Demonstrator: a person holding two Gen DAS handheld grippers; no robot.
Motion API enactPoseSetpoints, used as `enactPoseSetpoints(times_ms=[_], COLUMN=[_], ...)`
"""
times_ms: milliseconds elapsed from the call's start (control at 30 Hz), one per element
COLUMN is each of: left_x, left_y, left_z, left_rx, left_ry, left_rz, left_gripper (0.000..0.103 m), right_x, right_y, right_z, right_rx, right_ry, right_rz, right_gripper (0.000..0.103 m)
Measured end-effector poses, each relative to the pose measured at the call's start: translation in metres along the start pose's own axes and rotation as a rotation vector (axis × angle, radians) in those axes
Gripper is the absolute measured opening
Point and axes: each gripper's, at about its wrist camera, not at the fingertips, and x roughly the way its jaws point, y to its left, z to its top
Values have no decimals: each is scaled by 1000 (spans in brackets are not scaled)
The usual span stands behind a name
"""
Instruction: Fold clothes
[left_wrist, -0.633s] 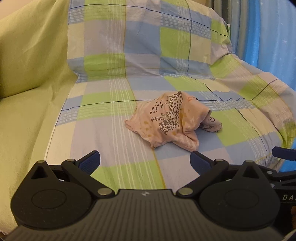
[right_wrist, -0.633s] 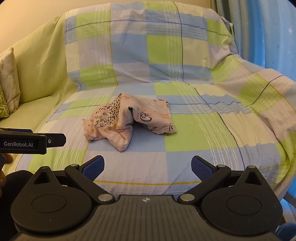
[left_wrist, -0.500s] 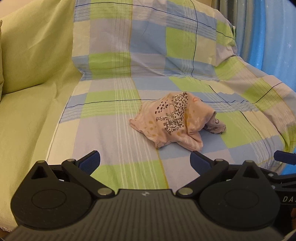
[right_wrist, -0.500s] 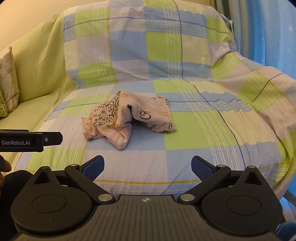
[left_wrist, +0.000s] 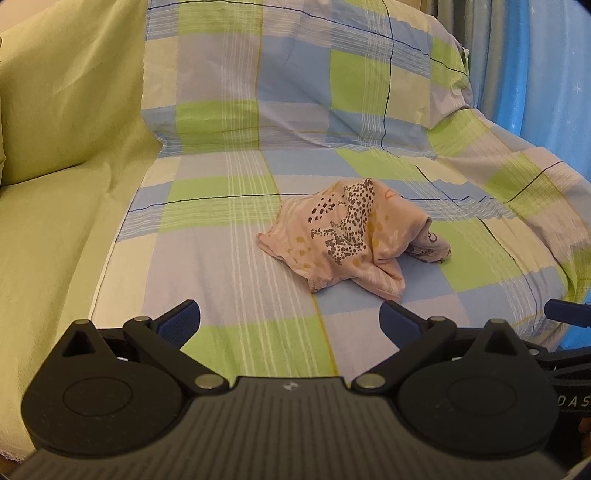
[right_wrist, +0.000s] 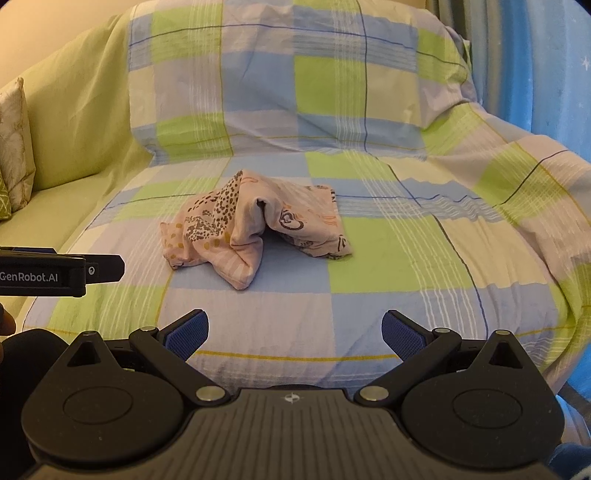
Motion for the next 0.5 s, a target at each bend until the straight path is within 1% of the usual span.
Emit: enactPoseSetpoints(times_ms=[500], left_x=[0], left_y=[-4], left_z=[-1], left_rx=[25], left_ry=[5], left_rz=[17], left_gripper=[102], right_x=[3], right_y=[-2], right_z=[1], right_rx=[8], right_ry=[33], right_rz=[9], right_gripper=[103])
